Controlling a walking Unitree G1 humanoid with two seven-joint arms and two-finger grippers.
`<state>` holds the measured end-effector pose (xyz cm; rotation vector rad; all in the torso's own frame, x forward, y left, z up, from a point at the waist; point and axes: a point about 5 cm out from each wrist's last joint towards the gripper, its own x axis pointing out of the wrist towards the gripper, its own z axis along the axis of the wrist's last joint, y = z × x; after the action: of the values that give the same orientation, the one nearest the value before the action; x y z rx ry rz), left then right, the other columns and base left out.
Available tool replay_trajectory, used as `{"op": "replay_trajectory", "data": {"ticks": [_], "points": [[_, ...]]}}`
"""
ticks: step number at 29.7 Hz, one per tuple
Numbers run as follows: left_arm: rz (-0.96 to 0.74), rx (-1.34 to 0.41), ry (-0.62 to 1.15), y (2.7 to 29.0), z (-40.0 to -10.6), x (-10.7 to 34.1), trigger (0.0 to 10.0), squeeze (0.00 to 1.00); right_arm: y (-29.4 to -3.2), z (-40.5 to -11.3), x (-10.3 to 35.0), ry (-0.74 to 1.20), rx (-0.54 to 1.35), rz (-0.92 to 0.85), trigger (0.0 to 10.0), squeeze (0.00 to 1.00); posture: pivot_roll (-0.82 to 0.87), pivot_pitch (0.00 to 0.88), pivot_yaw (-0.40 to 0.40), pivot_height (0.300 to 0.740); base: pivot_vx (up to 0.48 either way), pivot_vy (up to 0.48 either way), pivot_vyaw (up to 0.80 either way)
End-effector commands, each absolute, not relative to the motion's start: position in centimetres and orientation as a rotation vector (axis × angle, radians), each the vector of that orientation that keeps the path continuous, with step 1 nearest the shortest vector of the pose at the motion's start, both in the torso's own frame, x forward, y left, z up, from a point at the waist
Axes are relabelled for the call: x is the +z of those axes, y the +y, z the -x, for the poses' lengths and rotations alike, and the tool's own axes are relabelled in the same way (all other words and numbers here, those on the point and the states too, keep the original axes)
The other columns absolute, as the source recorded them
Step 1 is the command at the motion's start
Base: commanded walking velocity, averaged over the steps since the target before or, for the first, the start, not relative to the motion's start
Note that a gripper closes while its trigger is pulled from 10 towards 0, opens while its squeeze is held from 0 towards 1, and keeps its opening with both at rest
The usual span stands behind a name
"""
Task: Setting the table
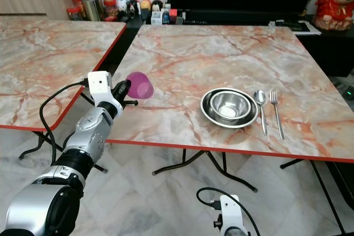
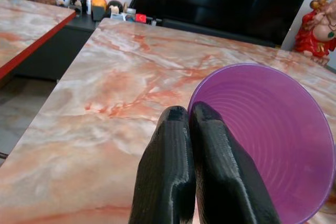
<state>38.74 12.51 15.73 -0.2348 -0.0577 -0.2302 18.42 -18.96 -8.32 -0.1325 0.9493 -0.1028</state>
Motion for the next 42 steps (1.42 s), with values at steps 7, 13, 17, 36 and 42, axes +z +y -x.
{"op": "replay_trajectory", "data": {"ticks": [7,13,17,36,42], "points": [[0.233,-0.267,-0.08,12.2,-38.9,16.7,10.0,0.0,-18.8,-18.3,-8.4,0.964,-0.101,0.13,10.0,0.0,-0.08,0.0,0.025,0.728,0.36,0.0,-0.18],[0.232,-0.292,-0.082,12.1,-38.9,16.8,10.0,0.0,-18.7,-18.2,-8.5,0.969,-0.092,0.139,10.0,0.0,-0.08,0.0,0.029,0.728,0.359,0.0,0.0],[0.21,-0.351,-0.06,11.6,-38.7,16.6,10.0,0.0,-18.6,-18.0,-8.6,0.976,-0.094,0.14,10.0,0.0,-0.08,0.0,0.034,0.728,0.233,0.0,0.0],[0.248,-0.562,0.038,8.2,-39.0,17.1,10.0,0.0,-18.1,-17.0,-9.1,1.025,-0.081,0.152,10.0,0.0,-0.08,0.0,0.068,0.728,0.0,0.0,0.0],[0.28,-0.574,0.08,6.4,-39.4,17.8,10.0,0.0,-17.7,-16.8,-9.3,1.031,-0.086,0.138,10.0,0.0,-0.08,0.0,0.084,0.728,0.0,0.0,0.0]]}}
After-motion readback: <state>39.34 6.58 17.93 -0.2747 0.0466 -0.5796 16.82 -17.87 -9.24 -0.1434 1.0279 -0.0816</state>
